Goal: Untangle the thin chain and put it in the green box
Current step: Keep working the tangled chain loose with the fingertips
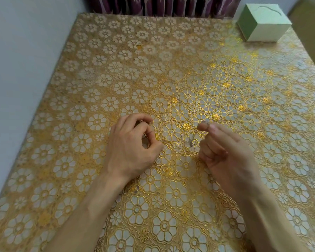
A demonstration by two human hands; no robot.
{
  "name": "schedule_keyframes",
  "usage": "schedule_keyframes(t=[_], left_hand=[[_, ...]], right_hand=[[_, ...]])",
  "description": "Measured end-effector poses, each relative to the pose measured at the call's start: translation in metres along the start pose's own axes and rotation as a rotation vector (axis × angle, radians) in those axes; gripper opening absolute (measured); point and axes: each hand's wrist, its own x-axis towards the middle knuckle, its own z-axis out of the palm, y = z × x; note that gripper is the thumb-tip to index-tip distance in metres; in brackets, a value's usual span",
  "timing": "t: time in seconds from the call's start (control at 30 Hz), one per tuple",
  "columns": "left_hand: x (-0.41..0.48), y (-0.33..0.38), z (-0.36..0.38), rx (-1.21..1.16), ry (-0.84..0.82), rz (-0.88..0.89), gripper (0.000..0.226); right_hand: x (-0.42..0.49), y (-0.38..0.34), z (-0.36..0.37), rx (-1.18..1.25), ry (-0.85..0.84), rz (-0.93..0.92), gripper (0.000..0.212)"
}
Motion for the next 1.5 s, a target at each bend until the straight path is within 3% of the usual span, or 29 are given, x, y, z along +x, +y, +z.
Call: schedule_keyframes(t=[0.2,0.3,0.63,0.93,1.13,1.27,1.4,1.5], left_hand=[[0.000,-0.002,0.000,0.001,0.015,0.010,0.018],[0.000,-0.001,0.000,0.005,0.025,0.003,0.017],[0.000,-0.001,0.002,0.068,0.039,-0.032,0.014],[-0.001,-0.001,0.002,0.097,0.092,-0.079,0.019],[0.000,-0.001,0.000,0.019,0.087,-0.106,0.020],[0.000,0.001,-0.003,-0.036,0.089,-0.097,0.022],[-0.008,0.008,-0.010,-0.082,0.081,-0.056,0.023],[-0.024,0.011,-0.017,-0.037,0.065,-0.066,0.024]], right_hand=[[-0.001,0.001,0.002,-0.002,0.070,0.000,0.018],[0.000,-0.001,0.000,0.095,-0.006,0.002,0.008],[-0.005,-0.011,-0.006,0.347,-0.028,-0.020,0.016],[-0.006,-0.009,-0.015,0.466,-0.170,0.011,0.018],[-0.006,-0.010,-0.005,0.108,-0.124,0.056,0.034],[-0.020,-0.008,-0.004,-0.103,-0.042,0.053,0.028],[-0.036,-0.006,0.002,-0.195,-0.050,0.075,0.030],[-0.048,-0.010,0.004,-0.111,-0.050,0.041,0.022]])
